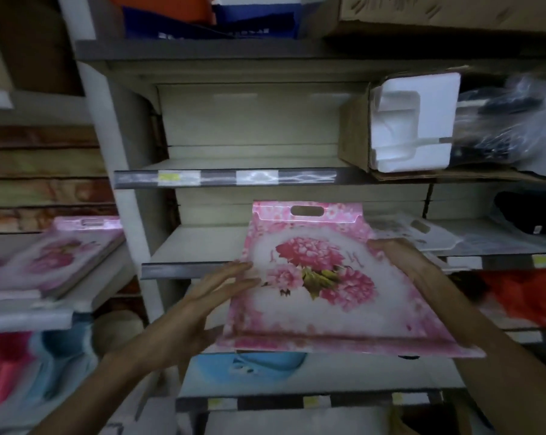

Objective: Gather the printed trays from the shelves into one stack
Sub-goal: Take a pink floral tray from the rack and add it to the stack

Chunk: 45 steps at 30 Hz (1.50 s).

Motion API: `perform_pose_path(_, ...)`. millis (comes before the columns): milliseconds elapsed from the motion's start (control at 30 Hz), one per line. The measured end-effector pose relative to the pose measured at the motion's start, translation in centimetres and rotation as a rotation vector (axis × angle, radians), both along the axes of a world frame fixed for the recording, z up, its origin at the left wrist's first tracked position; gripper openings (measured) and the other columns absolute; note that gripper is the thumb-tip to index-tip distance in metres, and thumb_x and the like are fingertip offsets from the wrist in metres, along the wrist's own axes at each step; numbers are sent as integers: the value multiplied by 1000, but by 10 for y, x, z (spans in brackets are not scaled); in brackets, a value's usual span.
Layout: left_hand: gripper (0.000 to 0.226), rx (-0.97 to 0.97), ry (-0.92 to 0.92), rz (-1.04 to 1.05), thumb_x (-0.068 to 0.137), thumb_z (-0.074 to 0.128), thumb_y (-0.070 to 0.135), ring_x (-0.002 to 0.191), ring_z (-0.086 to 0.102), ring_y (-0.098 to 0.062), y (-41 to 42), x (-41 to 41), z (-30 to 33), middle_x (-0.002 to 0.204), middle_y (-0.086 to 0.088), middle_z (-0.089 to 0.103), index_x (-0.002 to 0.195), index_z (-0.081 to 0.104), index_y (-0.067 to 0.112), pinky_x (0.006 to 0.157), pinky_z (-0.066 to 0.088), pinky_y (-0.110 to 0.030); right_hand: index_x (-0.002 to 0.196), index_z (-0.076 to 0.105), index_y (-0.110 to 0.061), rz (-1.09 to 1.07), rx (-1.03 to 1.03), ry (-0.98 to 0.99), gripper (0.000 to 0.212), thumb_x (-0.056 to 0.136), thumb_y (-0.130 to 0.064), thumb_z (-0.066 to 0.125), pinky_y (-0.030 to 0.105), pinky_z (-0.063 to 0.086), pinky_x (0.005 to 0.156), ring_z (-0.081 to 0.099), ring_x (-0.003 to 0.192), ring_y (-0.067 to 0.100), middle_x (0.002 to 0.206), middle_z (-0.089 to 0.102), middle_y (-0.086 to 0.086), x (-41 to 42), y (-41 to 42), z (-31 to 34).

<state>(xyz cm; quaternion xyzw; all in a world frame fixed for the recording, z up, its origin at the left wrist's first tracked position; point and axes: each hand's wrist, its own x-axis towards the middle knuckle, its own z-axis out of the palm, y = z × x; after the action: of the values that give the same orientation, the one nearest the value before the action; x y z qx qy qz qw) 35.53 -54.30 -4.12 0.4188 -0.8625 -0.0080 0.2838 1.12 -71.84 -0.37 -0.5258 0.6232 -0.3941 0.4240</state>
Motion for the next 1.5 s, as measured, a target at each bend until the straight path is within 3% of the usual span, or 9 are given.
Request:
perform_pose_path(133, 27, 295, 679, 319, 99, 52, 27, 113, 64, -7, 20, 15, -3, 123, 10, 66, 126, 59, 29, 91, 55, -26, 88, 69, -3, 66, -47, -83, 16, 87, -19, 67, 21, 51, 54, 66, 53, 20, 73, 66, 13, 42, 18, -2)
perform_pose_path(200, 35, 654, 1119, 347, 100, 44, 38, 101, 71, -19, 24, 18, -3, 112, -3, 73, 121, 64, 19, 73, 60, -26, 82, 66, -5, 79, -62, -130, 15, 87, -18, 67, 13, 42, 37, 56, 33, 9, 59, 60, 9, 65, 26, -4)
perform_pose_path(300, 35, 805, 1399, 303, 99, 48, 36, 102, 71, -30, 31, 30, 1, 114, -14, 72, 120, 62, 11, 76, 61, -39, 74, 66, -5, 120, -74, -197, 19, 87, -19, 67, 14, 45, 37, 59, 34, 10, 53, 64, 7, 101, 42, -10)
perform_pose_path(400, 31, 747, 1397, 395, 99, 52, 25, 89, 74, -28, 45, 50, -6, 104, -15, 75, 116, 62, 2, 68, 62, -36, 76, 67, -7, 177, -90, -220, 17, 91, -16, 64, 15, 47, 38, 63, 39, 11, 51, 68, 3, 139, 64, -14)
perform_pose_path(533, 30, 653, 1333, 570, 100, 52, 18, 89, 73, -32, 73, 97, -24, 106, -18, 74, 120, 61, -2, 73, 62, -42, 108, 67, 5, 225, -110, -199, 29, 91, -17, 61, 35, 56, 69, 69, 71, 30, 100, 72, 22, 197, 87, -19)
perform_pose_path(733, 26, 502, 1313, 760, 101, 48, 20, 81, 74, -28, 129, 181, -31, 95, -13, 76, 111, 66, 4, 62, 61, -34, 103, 61, -4, 378, -35, -261, 17, 99, -19, 54, 9, 46, 40, 59, 80, 19, 90, 62, 4, 300, 119, -20)
perform_pose_path(1067, 24, 284, 1329, 924, 99, 46, 19, 78, 74, -33, 194, 327, -28, 90, -15, 76, 100, 66, 6, 69, 62, -46, 109, 70, -4, 592, -16, -378, 24, 96, -21, 58, 25, 55, 67, 71, 63, 14, 72, 75, -2, 465, 161, -40)
perform_pose_path(1267, 30, 189, 1309, 1045, 98, 48, 30, 80, 73, -31, 186, 405, -28, 96, -16, 75, 107, 67, 9, 76, 60, -46, 116, 67, -19, 729, -89, -280, 22, 97, -18, 56, 33, 58, 78, 73, 84, 21, 95, 76, 3, 521, 163, -43)
perform_pose_path(1500, 28, 155, 1339, 1014, 100, 49, 21, 76, 68, -32, 139, 472, -18, 97, -20, 69, 113, 57, -2, 60, 59, -35, 115, 62, -20, 725, -202, -248, 20, 98, -15, 53, 25, 56, 67, 69, 77, 14, 90, 71, -5, 584, 124, -39)
